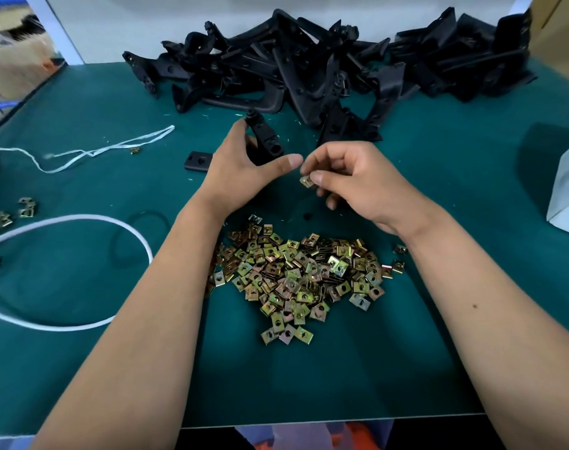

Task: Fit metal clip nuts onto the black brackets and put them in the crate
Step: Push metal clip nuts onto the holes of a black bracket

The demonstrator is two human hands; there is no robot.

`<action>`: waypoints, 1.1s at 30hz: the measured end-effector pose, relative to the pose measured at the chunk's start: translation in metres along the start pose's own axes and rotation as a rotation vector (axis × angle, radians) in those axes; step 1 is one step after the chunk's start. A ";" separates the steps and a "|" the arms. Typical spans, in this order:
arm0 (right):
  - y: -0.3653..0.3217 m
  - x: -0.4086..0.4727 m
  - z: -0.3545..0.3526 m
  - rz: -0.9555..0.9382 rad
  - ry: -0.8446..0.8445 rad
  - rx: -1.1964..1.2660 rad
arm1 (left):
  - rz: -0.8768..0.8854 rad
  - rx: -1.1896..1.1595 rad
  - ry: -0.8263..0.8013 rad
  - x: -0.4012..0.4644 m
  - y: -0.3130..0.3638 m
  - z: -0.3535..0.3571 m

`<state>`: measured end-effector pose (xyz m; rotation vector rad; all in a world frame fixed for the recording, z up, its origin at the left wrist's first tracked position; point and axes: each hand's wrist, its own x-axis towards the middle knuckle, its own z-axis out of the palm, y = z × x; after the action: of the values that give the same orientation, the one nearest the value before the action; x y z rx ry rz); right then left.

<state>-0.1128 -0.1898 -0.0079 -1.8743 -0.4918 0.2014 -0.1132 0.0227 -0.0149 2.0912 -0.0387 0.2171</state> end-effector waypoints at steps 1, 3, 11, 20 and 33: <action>0.000 0.000 0.001 0.017 0.005 0.030 | 0.011 -0.002 -0.005 0.000 0.001 -0.001; 0.000 0.001 0.002 0.072 0.025 0.109 | 0.031 0.000 -0.020 0.002 0.001 -0.002; 0.004 0.004 0.000 0.132 0.142 0.252 | 0.285 0.008 -0.115 0.000 0.002 0.010; 0.011 0.010 0.000 0.103 0.184 -0.017 | 0.147 0.016 -0.269 -0.004 0.006 0.013; 0.007 0.007 -0.006 0.092 0.227 0.044 | 0.090 0.076 -0.196 -0.001 0.002 0.014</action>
<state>-0.1024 -0.1939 -0.0119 -1.8504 -0.2446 0.0579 -0.1126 0.0096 -0.0202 2.1823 -0.2457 0.0680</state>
